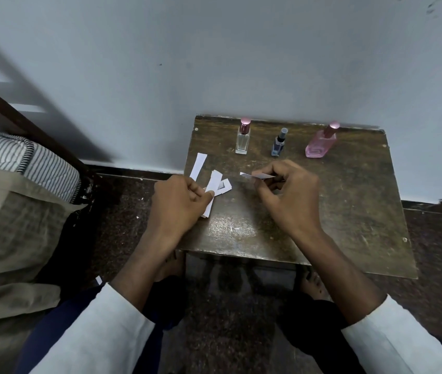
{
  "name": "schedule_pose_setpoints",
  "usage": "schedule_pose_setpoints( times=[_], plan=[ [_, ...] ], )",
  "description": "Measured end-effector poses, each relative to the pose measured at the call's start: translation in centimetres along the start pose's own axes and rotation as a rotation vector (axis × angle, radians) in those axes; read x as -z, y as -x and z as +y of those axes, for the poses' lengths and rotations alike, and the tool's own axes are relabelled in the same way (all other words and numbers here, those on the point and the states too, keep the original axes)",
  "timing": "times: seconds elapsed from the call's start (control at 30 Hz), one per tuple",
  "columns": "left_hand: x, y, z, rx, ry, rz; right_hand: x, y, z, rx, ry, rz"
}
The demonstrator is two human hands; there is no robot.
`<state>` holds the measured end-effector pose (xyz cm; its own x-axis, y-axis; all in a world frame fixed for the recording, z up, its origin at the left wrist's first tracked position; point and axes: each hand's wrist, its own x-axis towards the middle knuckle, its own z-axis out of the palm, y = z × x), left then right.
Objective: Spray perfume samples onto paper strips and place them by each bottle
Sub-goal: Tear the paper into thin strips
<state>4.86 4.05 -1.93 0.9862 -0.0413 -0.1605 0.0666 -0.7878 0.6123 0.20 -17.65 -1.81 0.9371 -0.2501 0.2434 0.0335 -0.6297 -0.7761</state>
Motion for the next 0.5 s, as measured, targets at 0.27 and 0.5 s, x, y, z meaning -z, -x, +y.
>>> schedule_pose_setpoints(
  times=[0.27,0.5],
  plan=[
    [-0.4,0.1,-0.3,-0.067,-0.064,0.064,-0.2,0.1,0.3,0.068,0.031,-0.018],
    [-1.2,0.5,2.7,0.033,0.572,-0.317,-0.4,0.4,0.4,0.305,0.164,0.077]
  ],
)
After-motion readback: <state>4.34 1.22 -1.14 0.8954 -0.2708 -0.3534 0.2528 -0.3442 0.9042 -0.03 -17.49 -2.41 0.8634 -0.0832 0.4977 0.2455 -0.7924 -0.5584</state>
